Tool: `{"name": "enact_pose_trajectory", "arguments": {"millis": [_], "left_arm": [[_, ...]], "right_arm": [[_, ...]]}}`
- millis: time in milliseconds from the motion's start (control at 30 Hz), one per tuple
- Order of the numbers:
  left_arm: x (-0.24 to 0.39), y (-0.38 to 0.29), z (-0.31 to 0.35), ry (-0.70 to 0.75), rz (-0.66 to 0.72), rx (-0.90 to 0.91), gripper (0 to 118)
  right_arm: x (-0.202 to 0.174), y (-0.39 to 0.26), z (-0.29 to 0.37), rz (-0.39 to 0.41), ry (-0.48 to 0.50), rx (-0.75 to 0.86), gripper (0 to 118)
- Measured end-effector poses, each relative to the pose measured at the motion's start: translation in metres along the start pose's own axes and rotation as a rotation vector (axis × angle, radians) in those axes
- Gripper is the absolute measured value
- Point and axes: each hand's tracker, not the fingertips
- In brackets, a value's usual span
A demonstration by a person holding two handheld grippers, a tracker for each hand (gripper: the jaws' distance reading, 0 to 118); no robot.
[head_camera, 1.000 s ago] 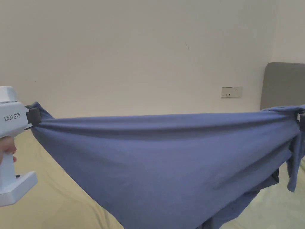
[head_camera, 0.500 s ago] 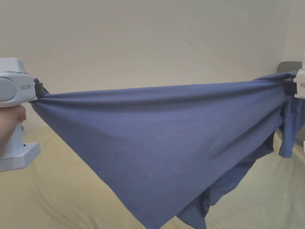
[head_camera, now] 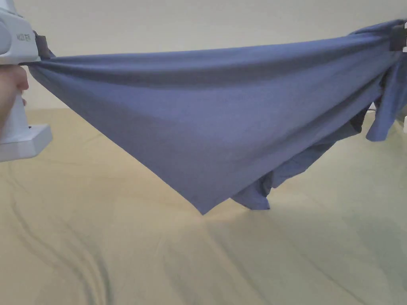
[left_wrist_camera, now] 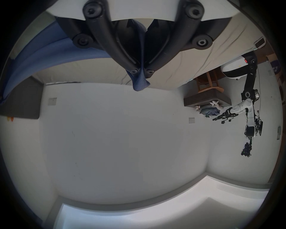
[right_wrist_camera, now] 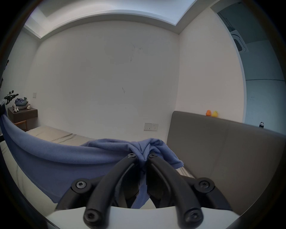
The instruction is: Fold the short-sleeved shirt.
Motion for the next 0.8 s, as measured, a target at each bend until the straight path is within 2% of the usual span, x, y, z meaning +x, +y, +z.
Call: {"name": "enact_pose_trajectory", "arguments": {"millis": [200, 367, 400, 433, 467, 567, 600, 667, 700, 800], "left_arm": [[0.008, -0.078, -0.026, -0.028, -0.04, -0.103, 0], [0.009, -0.131, -0.018, -0.053, -0.072, -0.196, 0], [0.009, -0.14, -0.013, -0.048, -0.073, -0.206, 0], [0.008, -0.148, -0.007, -0.051, -0.073, -0.229, 0], [0.009, -0.156, 0.001, -0.055, -0.079, -0.247, 0], [0.005, -0.175, 0.031, -0.087, -0.073, -0.267, 0], [0.005, -0.179, 0.046, -0.094, -0.074, -0.276, 0], [0.001, -0.189, 0.075, -0.122, -0.11, -0.296, 0], [-0.002, -0.192, 0.09, -0.148, -0.14, -0.292, 0], [-0.018, -0.198, 0.146, -0.189, -0.133, -0.317, 0]], "right_arm": [[-0.02, -0.08, -0.019, 0.025, 0.002, -0.078, 6], [-0.025, -0.14, 0.013, 0.031, 0.039, -0.181, 6], [-0.023, -0.148, 0.02, 0.065, 0.031, -0.161, 6], [-0.022, -0.16, 0.027, 0.059, 0.044, -0.215, 6], [-0.021, -0.166, 0.038, 0.083, 0.029, -0.192, 6], [-0.012, -0.187, 0.069, 0.028, 0.069, -0.234, 6], [-0.008, -0.191, 0.081, 0.039, 0.065, -0.23, 6], [-0.005, -0.203, 0.12, 0.017, 0.107, -0.268, 6], [0.002, -0.206, 0.138, 0.068, 0.09, -0.219, 6], [0.016, -0.224, 0.195, 0.036, 0.132, -0.291, 6]]}}
